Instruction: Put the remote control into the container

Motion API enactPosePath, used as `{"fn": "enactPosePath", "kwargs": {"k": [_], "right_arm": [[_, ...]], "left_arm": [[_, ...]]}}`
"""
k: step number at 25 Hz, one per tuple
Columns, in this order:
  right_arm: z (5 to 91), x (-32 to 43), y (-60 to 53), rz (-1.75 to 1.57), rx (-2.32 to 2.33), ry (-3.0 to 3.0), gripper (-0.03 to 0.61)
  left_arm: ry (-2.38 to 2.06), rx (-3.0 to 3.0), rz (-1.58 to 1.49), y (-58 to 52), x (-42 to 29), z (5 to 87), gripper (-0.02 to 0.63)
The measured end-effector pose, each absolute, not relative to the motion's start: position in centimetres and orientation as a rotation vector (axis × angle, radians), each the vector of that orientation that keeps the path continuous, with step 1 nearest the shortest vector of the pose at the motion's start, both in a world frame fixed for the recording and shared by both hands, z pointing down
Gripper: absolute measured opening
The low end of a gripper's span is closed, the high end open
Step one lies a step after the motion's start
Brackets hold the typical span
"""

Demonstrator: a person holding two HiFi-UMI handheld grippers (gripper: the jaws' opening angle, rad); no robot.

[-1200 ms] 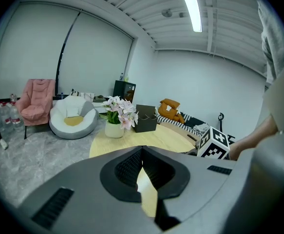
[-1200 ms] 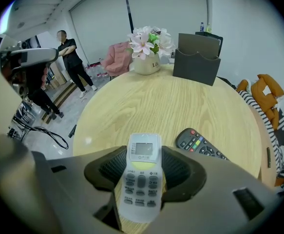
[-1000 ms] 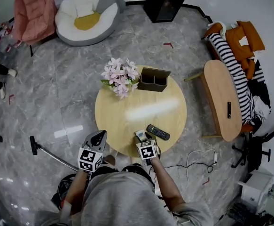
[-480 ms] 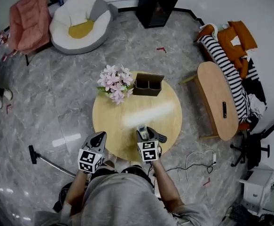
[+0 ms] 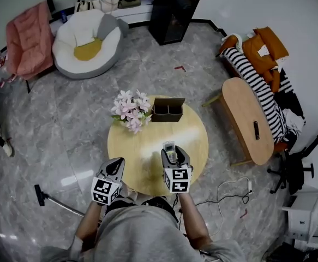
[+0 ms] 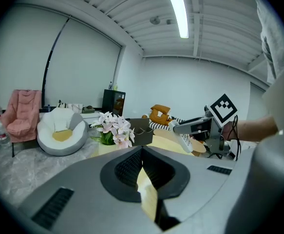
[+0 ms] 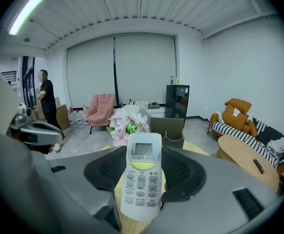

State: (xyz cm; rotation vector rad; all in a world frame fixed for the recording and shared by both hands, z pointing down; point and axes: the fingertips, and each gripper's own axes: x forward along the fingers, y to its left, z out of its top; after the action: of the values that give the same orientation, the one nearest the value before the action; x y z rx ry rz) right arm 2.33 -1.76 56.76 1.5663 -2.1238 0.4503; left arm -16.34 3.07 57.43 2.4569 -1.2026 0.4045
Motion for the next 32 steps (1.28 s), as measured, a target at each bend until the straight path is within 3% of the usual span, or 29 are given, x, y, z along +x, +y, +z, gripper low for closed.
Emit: {"fn": "enactPosePath", "kwargs": {"k": [17,32], "right_arm": [[45.4,3.3,-6.8,0.167,1.883,-2.318,0.219],[46.1,3.7,-14.9,0.088,1.8,-2.446,0.219]], "left_arm": [[-1.024,2.563,0.433,0.6,-13.2,56.8,0.008],[-1.142,2.485,0.464,-2.2,-12.4,58.3,0.008]]}}
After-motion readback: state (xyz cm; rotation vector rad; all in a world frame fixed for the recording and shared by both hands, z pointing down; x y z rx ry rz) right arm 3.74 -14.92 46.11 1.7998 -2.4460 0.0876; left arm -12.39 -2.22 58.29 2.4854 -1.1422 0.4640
